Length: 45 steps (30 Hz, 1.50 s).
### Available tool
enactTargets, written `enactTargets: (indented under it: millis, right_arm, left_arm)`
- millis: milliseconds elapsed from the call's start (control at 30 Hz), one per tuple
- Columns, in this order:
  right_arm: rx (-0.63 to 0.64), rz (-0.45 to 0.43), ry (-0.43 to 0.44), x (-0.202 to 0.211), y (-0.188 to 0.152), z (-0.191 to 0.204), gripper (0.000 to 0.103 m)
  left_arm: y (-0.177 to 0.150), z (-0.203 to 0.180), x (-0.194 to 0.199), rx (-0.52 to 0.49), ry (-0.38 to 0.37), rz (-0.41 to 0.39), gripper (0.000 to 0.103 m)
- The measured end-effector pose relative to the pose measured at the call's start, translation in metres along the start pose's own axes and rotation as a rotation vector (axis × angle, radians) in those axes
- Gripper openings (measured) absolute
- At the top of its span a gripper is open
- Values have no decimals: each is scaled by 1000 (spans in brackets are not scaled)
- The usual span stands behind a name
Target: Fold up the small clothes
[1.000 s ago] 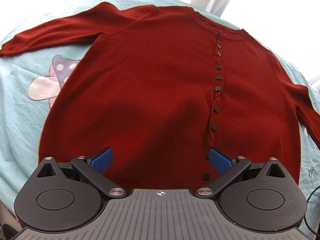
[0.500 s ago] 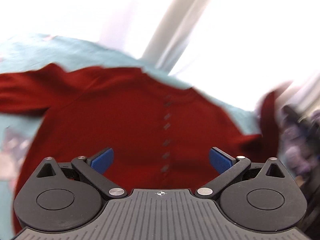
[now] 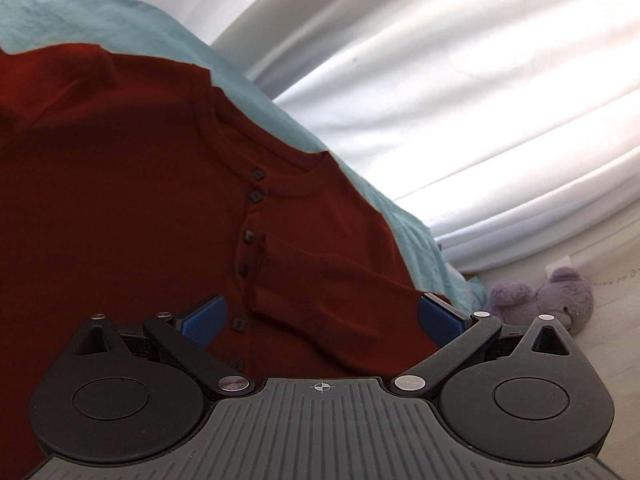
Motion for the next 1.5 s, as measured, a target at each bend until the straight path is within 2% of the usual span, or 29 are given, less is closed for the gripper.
enactTargets:
  millis: [100,133,167,233,400,500,600,667,733,867,933,1067,1133,1233,1367,1433,1500]
  right_arm:
    - [-3,-7,8,2,-3,-2,44]
    - [-5,-8,12,3,-3,-4,44]
    - [-7,-8,17,4,-4,-5,44]
    - [-14,-9,29,4,-6,-10,44]
    - [-31,-14,47,3,-5,-14,44]
    - [-30,-15,51,0,-5,-17,44]
    - [-27,-16,54,1,-5,-18,44]
    - [-26,-16,53,1,-5,-19,44]
    - [-24,-16,52,1,-6,-19,44]
    - [-13,-16,43,1,-5,-17,44]
    - [-9,-17,38,2,-5,-16,44]
    - [-7,-18,30,2,-6,-13,44]
    - [3,-16,22,1,-6,-11,44]
    - [15,-13,10,1,-5,-8,44]
    - [28,-15,-29,3,1,-9,43]
    - [27,-23,-61,6,5,-13,42]
    - [18,-31,-106,9,10,-20,42]
  left_arm:
    - [9,-2,-32,-29,6,61,98]
    - [11,0,-43,-33,36,75,88]
    - [12,4,-53,-28,69,87,85]
    - [15,11,-65,-3,67,101,81]
    - [16,5,-74,-39,71,104,81]
    - [15,2,-78,-48,69,99,76]
    - [16,3,-76,-44,72,102,54]
    - [13,7,-75,-48,94,120,31]
    - [9,8,-77,-48,103,121,23]
    - [11,10,-78,-11,81,99,20]
    - [10,11,-80,9,50,111,20]
    - [10,10,-86,18,40,151,21]
    - [13,8,-85,18,40,154,12]
    - [20,-1,-67,-16,6,99,9]
    - [45,-12,-13,-88,-22,-50,9]
    - [61,-5,21,-125,20,-145,9]
    - [71,6,46,-182,132,-239,9]
Point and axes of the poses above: each gripper's, at about its wrist camera, not at the fingertips, and x roughly against the way its jaws point, z to its left, y to its top, the point moved 1 cm from there along -x, roughly the way its jaws point, and after that the axes turned 9 degrees about x, right-handed, at the moved point
